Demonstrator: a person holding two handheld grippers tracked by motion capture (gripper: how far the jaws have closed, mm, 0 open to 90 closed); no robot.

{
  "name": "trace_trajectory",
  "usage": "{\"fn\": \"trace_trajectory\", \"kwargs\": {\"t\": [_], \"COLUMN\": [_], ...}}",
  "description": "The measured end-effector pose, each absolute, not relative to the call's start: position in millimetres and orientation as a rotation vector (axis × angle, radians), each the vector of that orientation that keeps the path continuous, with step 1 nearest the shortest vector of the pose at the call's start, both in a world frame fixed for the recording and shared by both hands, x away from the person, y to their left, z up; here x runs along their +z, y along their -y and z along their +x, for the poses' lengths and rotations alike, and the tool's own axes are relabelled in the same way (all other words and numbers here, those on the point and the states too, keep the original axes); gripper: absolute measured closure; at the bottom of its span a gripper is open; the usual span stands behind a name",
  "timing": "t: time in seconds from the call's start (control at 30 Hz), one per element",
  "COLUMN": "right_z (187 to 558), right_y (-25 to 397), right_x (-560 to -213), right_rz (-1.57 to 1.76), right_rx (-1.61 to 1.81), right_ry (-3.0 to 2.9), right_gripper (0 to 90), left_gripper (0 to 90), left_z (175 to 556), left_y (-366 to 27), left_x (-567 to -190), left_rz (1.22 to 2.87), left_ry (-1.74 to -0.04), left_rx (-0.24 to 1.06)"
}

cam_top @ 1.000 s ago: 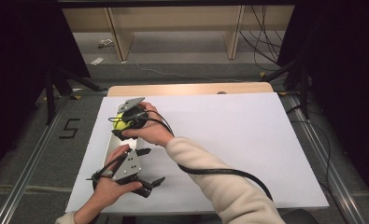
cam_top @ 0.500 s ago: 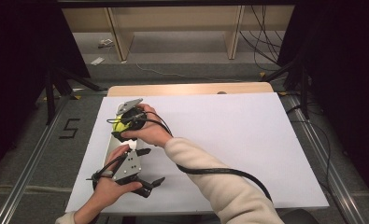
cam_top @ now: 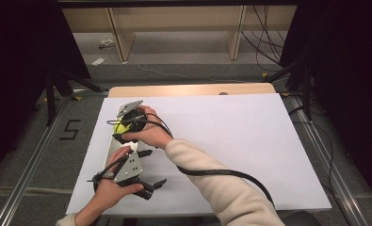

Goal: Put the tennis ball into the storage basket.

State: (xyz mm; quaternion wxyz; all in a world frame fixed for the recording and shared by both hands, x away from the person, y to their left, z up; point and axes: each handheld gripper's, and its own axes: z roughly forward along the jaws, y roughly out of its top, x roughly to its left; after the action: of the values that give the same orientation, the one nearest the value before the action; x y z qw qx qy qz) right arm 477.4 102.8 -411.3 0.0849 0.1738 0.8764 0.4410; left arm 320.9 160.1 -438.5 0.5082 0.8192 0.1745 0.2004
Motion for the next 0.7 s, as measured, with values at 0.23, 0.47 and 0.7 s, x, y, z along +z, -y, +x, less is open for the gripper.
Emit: {"fn": "trace_trajectory", "kwargs": {"t": [0.23,0.47,0.7], "right_z": [477.2,477.1,477.1], "right_y": [-105.7,-105.8,-105.8], "right_x": [-415.2,-417.3,-420.1], "right_rz": [0.521,0.522,0.528], "right_rx": [1.309,1.302,1.3], "right_ry": [-2.625,-2.634,-2.644], "right_gripper": [26.2,26.1,26.0], "left_gripper": [0.0,0.0,0.0], "left_z": [320.9,320.8,320.7], "left_y": [-160.2,-160.0,-159.8], "left_x": [-438.5,-438.6,-438.6], "left_rz": [1.974,1.975,1.976], "left_ry": [-0.42,-0.419,-0.418], "left_rx": [0.483,0.482,0.482]}}
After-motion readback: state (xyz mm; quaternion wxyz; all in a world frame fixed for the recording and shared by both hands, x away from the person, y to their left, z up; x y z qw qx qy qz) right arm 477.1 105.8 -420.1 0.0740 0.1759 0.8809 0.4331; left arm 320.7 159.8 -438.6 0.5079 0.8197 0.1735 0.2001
